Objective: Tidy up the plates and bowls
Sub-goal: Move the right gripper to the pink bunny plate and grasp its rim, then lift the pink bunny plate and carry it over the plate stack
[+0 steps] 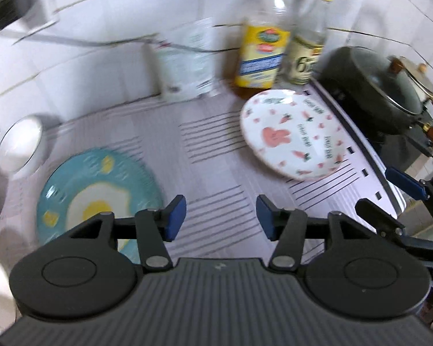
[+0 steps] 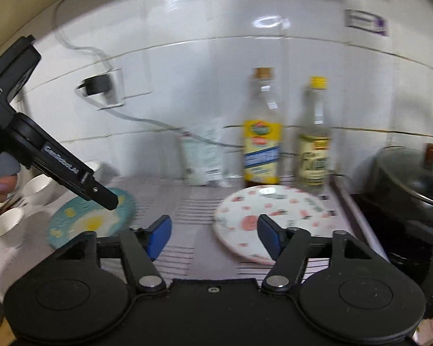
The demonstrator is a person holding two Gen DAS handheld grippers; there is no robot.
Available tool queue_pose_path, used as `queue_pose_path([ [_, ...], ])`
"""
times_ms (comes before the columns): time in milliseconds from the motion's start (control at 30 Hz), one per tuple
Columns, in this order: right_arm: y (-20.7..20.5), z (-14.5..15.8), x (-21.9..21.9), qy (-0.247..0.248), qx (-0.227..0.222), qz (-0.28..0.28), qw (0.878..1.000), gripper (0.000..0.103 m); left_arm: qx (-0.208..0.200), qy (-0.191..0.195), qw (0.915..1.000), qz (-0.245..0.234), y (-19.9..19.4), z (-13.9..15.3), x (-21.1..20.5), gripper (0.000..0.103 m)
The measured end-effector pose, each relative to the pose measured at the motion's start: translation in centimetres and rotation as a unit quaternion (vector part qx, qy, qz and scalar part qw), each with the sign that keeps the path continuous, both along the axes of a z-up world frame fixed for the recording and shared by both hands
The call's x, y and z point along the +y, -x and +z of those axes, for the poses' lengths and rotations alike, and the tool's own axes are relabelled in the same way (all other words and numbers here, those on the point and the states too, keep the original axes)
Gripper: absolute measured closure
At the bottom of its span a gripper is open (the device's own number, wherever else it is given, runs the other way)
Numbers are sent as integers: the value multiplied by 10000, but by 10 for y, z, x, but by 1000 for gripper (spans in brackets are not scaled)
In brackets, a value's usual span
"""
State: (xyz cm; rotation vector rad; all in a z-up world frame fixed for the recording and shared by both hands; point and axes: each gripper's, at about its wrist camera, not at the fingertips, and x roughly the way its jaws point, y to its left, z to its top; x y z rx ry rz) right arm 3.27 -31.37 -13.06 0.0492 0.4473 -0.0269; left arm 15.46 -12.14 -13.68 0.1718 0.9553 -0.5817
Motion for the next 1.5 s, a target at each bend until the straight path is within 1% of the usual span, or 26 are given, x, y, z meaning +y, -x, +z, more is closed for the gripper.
queue_pose_path([
  [67,2,-10,-14,-14,-151,-198,9997,30,-116,56,9998,-120,-5,-5,-12,44],
  [100,0,-15,-21,-89,-159,-224,9996,30,-214,111,9996,-152,-7,-9,-18,38],
  [167,-5,-25,-35,-392,-32,-157,9991,30,-397,170,9990,-140,-11,-21,-28,30],
  [200,-9,-31,-41,-523,-56,-217,9984,31,-477,161,9987,-125,-15,-29,-34,28],
  [267,-14,-42,-51,-681,-143,-517,9962,30,-545,159,9983,-131,-25,-45,-44,25],
  [333,-22,-54,-59,-760,-51,-726,9944,31,-383,160,9991,-105,-37,-60,-53,25],
  [400,-32,-66,-65,-722,37,-867,9936,31,-213,373,9990,-86,-49,-71,-59,25],
  [433,-37,-71,-68,-723,90,-943,9929,31,-166,420,9990,-34,-55,-76,-62,25],
  [533,-51,-85,-84,-1047,148,-1227,9868,31,-227,399,9989,-35,-66,-89,-74,25],
  [567,-54,-89,-88,-1142,184,-1315,9846,33,-248,380,9989,-70,-69,-93,-79,25],
  [600,-58,-92,-92,-1188,237,-1386,9829,39,-237,350,9991,-76,-72,-97,-83,25],
  [667,-66,-96,-97,-1237,328,-1452,9811,44,-171,270,9995,-33,-80,-106,-90,27],
  [700,-70,-98,-99,-1263,361,-1483,9802,45,-179,258,9995,14,-83,-109,-93,27],
  [767,-74,-100,-104,-1403,391,-1559,9770,49,-254,192,9995,-43,-86,-113,-96,27],
  [833,-78,-103,-108,-1506,421,-1644,9739,54,-305,95,9994,-124,-89,-117,-101,32],
  [900,-80,-105,-111,-1532,413,-1742,9718,64,-228,67,9996,-168,-93,-120,-103,46],
  [933,-81,-107,-113,-1578,426,-1790,9702,68,-137,100,9997,-162,-95,-121,-103,50],
  [967,-82,-108,-115,-1634,468,-1857,9678,79,-56,154,9998,-149,-97,-122,-102,57],
  [1067,-81,-112,-127,-2073,536,-1841,9593,80,16,372,9990,-240,-97,-122,-99,75],
  [1100,-81,-113,-129,-2170,520,-1817,9577,80,25,403,9988,-276,-96,-122,-100,78],
  [1200,-81,-118,-129,-2202,460,-1784,9579,80,-18,373,9989,-282,-94,-121,-102,78],
  [1333,-89,-122,-128,-2170,429,-1789,9587,78,15,443,9987,-266,-95,-121,-100,78],
  [1367,-89,-123,-129,-2177,414,-1784,9587,78,17,428,9988,-257,-94,-121,-100,78],
  [1467,-89,-123,-131,-2197,408,-1763,9586,78,-144,223,9990,-367,-89,-119,-105,77],
  [1500,-89,-123,-131,-2171,412,-1743,9596,78,-141,229,9990,-364,-88,-120,-105,77],
])
